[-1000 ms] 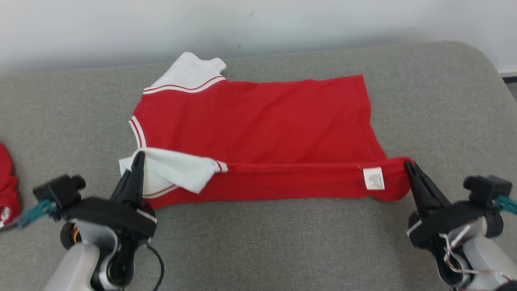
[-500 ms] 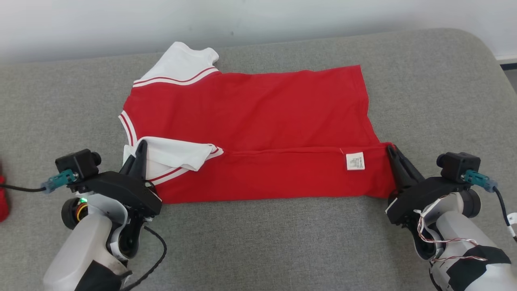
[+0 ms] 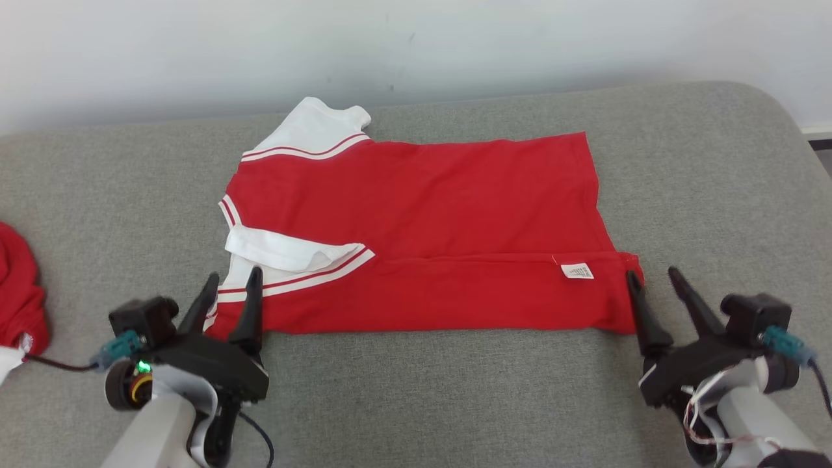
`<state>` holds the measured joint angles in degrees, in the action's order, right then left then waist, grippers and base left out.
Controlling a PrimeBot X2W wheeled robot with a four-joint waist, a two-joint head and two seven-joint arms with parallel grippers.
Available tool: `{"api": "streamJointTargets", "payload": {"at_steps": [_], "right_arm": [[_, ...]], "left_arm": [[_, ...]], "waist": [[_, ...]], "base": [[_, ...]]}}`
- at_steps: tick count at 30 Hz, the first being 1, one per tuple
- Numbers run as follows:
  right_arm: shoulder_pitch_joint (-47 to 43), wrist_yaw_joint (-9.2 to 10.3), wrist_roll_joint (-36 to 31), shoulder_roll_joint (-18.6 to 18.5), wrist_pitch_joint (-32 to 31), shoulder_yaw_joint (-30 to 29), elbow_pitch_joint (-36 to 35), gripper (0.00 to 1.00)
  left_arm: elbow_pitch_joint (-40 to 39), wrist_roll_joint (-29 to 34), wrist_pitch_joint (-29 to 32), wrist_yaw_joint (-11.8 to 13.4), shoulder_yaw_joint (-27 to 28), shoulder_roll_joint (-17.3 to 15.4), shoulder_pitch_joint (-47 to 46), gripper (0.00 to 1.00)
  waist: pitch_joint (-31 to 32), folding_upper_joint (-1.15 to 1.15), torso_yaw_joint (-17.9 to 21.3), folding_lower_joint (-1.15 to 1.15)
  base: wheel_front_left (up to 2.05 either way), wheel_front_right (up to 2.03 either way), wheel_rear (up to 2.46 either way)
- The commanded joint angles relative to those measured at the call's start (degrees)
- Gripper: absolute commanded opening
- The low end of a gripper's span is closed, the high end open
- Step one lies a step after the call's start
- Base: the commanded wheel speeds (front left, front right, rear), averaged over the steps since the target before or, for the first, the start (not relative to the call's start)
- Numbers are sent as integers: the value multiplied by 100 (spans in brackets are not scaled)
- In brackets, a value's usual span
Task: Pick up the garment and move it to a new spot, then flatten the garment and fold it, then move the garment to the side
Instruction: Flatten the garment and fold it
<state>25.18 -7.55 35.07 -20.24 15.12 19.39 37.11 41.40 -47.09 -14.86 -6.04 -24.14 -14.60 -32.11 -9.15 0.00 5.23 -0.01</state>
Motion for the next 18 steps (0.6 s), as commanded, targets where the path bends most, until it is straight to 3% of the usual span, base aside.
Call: {"api": "streamJointTargets", "payload": {"at_steps": [1,7,18], "right_arm": [[-163,13,-140,72,3,-98,-109,100],[-486,13,-696,320,4,-375,-261,100],[-425,13,-1541,653,5,-847,259,100]], "left_arm": [[-72,77,-34,24,16,-1,143,100],[-254,364,-36,185,208,-6,495,100],[114,754,-33,174,426,235,548,100]], "waist": [[-28,0,-33,1],[-169,0,-50,1],[-343,0,-28,1]], "base": [[0,0,0],[0,0,0],[0,0,0]]}}
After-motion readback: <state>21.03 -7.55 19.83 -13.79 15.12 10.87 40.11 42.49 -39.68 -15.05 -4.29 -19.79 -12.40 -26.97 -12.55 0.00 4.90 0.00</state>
